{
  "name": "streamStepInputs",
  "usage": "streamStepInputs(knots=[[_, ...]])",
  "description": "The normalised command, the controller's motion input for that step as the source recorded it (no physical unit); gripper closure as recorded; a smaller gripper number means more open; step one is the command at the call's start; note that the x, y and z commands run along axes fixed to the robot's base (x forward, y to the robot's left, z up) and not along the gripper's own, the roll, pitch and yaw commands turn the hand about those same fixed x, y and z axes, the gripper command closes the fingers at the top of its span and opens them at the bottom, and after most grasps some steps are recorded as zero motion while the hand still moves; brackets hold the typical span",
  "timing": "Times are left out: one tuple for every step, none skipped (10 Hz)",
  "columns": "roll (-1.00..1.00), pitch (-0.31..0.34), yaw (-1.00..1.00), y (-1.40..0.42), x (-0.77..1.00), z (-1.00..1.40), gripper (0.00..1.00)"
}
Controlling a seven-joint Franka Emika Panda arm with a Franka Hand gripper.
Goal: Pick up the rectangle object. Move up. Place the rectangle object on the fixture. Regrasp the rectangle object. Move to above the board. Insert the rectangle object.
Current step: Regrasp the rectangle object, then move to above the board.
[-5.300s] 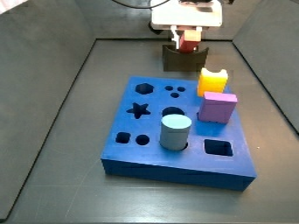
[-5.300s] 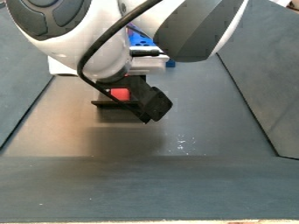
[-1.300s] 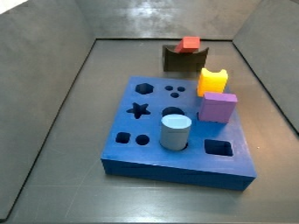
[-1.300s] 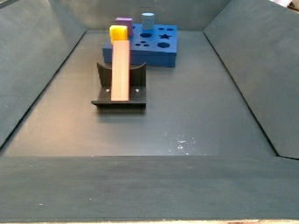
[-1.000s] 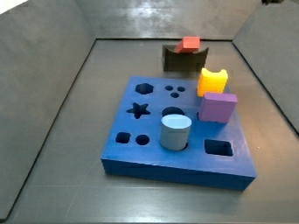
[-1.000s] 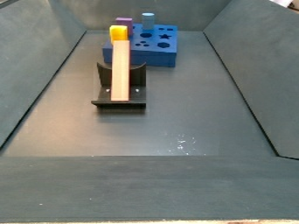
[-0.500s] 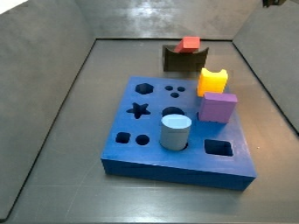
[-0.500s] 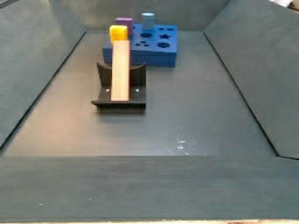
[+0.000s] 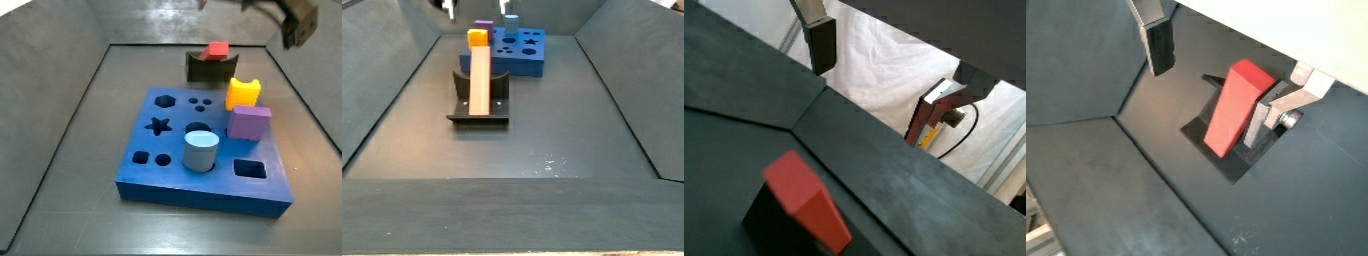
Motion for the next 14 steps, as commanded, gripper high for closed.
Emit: streamStepInputs(knots=[[0.08,-0.119,0.05,0.03,0.09,-1.0,0.0],[0.08,-0.111,0.0,0.03,0.1,-1.0,0.0],[0.08,-0.102,-0.01,0.02,0.1,-1.0,0.0],[0.08,-0.079,-0.03,0.02,0.11,-0.93,0.0],[0.07,-0.052,-0.05,0.01,0.09,-0.7,0.0],[0.08,-0.031,-0.05,0.0,0.09,-0.54,0.0],[0.08,-0.015,-0.04,0.0,0.08,-0.43,0.0],[0.08,0.011,-0.03,0.0,0.08,-0.23,0.0],[0.0,0.0,0.0,0.0,0.0,0.0,1.0],[0.44,-0.221,-0.07,0.16,-0.23,1.0,1.0],[0.43,-0.225,-0.07,0.16,-0.23,1.0,1.0],[0.33,-0.26,-0.09,0.15,-0.23,1.0,1.0],[0.24,-0.239,-0.12,0.14,-0.23,1.0,1.0],[0.14,-0.185,-0.16,0.14,-0.22,1.0,1.0]])
